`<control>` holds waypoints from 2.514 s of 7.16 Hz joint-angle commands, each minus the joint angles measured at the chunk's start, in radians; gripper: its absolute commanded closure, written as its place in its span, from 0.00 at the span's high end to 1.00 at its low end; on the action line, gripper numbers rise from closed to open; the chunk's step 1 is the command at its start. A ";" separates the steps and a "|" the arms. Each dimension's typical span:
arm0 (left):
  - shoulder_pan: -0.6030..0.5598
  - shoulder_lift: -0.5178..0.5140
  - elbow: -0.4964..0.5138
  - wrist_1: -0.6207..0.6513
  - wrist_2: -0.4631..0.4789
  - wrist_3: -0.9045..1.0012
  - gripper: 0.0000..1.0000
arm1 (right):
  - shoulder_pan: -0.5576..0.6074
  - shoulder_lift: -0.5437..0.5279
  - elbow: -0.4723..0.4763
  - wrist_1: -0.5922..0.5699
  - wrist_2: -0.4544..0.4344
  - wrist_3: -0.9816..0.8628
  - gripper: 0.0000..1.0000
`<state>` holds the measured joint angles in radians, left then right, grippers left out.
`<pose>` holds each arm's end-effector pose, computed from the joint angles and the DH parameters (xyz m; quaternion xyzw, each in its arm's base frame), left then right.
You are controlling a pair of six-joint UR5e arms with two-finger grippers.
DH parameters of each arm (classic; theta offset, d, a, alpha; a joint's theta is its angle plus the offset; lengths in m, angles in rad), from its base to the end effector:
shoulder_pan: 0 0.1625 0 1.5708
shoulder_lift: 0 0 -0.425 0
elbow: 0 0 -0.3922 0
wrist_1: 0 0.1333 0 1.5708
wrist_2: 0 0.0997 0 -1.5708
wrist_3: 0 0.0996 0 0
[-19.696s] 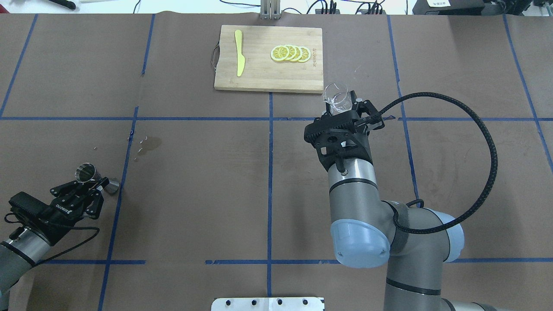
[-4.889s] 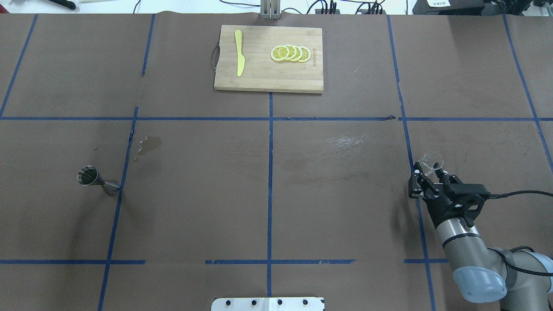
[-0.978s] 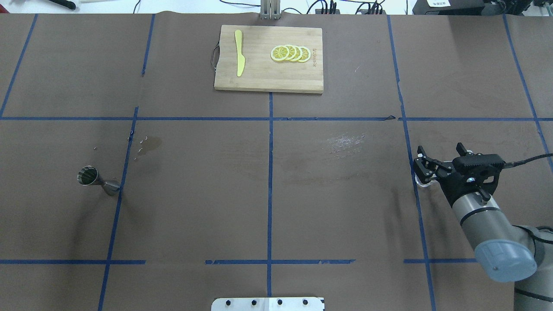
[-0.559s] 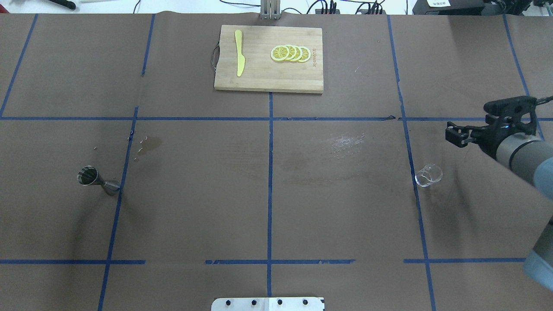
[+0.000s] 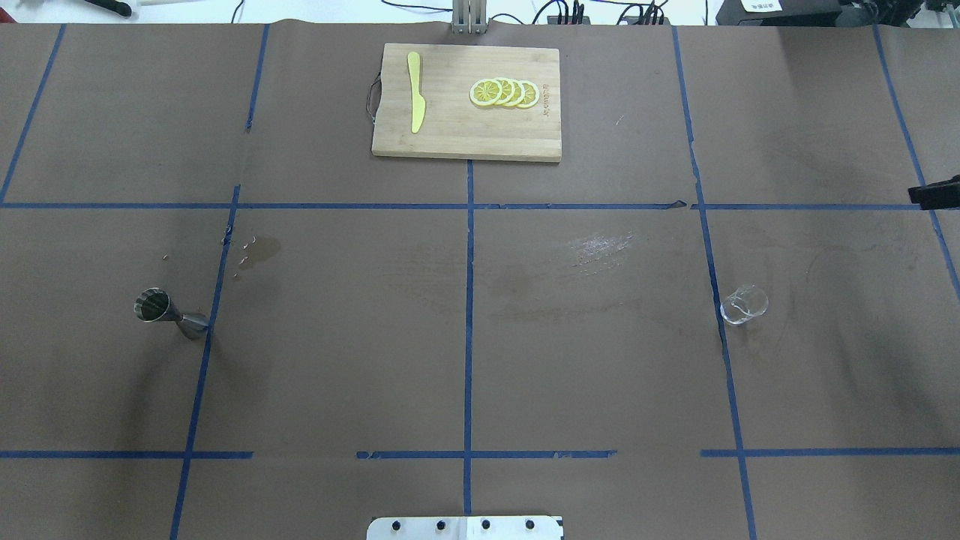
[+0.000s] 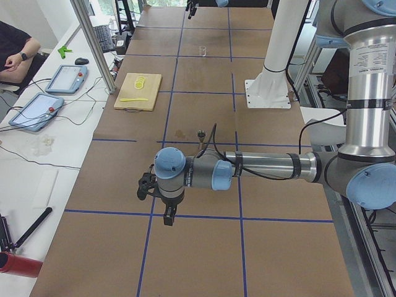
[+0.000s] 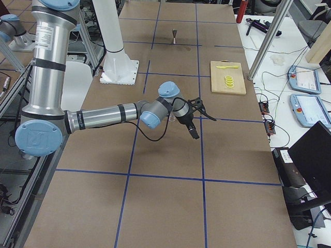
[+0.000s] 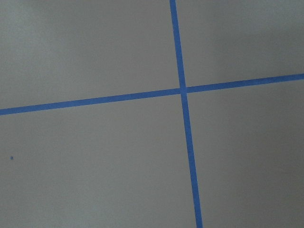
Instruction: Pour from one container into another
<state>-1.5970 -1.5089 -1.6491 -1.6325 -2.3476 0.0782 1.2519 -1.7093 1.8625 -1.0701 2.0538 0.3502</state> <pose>-0.0758 -0.4690 0.6433 0.0558 0.3760 0.0388 0.9241 -0.0621 -0.4657 0.5329 0.2202 -0.3163 -0.0624 0.9206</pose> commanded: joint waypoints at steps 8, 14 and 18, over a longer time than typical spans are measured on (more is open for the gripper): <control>0.002 0.004 0.005 0.002 -0.007 0.000 1.00 | 0.262 0.010 -0.144 -0.611 0.236 -0.324 1.00; 0.002 0.004 0.003 0.000 -0.007 0.000 1.00 | 0.284 0.005 -0.158 -0.610 0.250 -0.330 1.00; 0.008 0.004 0.003 0.000 -0.051 0.000 1.00 | 0.285 0.013 -0.135 -0.607 0.253 -0.329 1.00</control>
<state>-1.5909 -1.5048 -1.6460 -1.6322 -2.3827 0.0782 1.5363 -1.7006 1.7196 -1.6776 2.3085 0.0205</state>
